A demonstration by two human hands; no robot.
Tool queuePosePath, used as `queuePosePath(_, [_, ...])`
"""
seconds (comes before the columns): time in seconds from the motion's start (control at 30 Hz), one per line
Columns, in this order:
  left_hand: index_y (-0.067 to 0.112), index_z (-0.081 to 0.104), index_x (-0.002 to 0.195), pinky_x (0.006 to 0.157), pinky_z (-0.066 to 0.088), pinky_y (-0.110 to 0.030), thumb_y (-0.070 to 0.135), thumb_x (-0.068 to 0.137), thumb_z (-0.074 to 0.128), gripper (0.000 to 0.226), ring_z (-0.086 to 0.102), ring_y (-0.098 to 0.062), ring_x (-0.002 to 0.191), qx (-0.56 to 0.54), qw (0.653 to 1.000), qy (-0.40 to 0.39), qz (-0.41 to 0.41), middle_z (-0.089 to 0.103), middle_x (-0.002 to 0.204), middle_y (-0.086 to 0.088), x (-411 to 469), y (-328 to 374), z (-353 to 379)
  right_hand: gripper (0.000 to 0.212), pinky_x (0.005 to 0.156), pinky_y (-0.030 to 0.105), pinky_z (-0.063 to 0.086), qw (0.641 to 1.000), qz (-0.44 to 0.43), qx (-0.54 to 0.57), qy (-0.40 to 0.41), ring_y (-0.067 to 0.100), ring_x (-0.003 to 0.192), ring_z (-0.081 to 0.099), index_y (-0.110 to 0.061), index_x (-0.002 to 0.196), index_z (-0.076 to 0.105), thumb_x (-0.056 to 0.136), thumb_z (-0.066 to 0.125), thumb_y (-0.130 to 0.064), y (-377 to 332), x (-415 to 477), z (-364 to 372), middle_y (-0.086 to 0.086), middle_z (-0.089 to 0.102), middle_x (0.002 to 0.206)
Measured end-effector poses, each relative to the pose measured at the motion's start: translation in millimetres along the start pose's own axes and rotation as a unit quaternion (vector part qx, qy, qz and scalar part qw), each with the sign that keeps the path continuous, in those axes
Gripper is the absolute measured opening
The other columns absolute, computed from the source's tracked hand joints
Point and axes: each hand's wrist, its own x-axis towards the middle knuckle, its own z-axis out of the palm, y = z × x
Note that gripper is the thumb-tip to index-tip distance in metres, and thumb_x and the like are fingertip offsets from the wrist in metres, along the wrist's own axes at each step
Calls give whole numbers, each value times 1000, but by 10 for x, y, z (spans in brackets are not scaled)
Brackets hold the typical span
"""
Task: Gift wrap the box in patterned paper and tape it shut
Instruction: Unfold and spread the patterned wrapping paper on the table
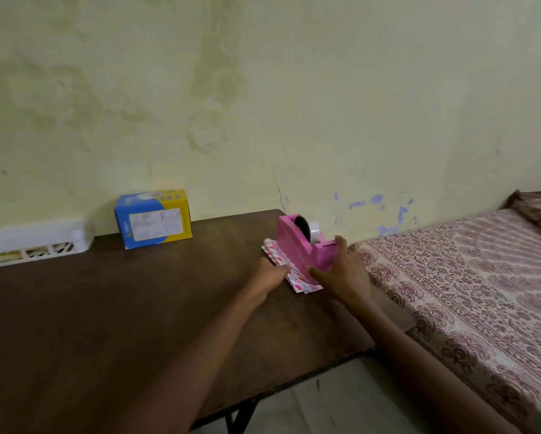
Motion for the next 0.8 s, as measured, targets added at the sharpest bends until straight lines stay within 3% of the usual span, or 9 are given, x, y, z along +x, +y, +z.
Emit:
queuePosePath(0.13, [3,58,122,83,49,-28,9,87,62,36,61,-26,105,-46,998,12,-30,63,121,-11,104,95,134,72,76,47,58,1000,-12,13,24,29,87,68,-20,124,36,70,77,-44,40,36,34,6,68,105])
queuePosePath(0.3, [1,58,119,90,52,-37,8,79,70,42,62,-29,104,-46,997,20,-63,63,117,-14,58,127,163,78,77,39,60,994,12,98,37,19,84,65,-15,127,46,63,87,-35,26,7,-67,7,69,108])
queuePosePath(0.43, [-3,54,122,80,55,-35,13,87,63,40,64,-30,100,-76,995,36,-61,64,116,-17,-33,131,1,81,81,40,59,990,32,122,56,17,86,63,-14,131,46,64,88,-35,60,-114,-155,8,68,114])
queuePosePath(0.53, [2,47,121,56,50,-32,12,96,51,27,65,-30,94,-113,990,41,-72,64,113,-15,-203,137,-276,80,74,32,57,991,37,112,63,14,81,59,-13,132,46,66,87,-30,86,-194,-259,9,67,112])
queuePosePath(0.57, [3,47,122,55,49,-32,10,97,48,26,64,-30,93,-137,987,41,-78,64,114,-16,-236,120,-376,81,73,31,56,992,41,105,61,15,81,59,-12,132,46,65,87,-30,97,-219,-285,8,67,112])
queuePosePath(0.7, [4,47,124,75,53,-41,9,98,47,27,63,-30,101,-147,984,46,-86,64,117,-17,-372,17,-743,86,80,45,59,994,48,86,52,19,87,66,-21,126,47,54,86,-47,158,-295,-283,3,68,106])
queuePosePath(0.8, [8,49,126,85,52,-44,10,96,52,30,60,-27,98,-139,983,32,-115,64,117,-16,-450,-59,-913,84,79,46,60,995,47,81,44,19,87,68,-18,127,46,58,89,-38,145,-306,-267,4,68,108])
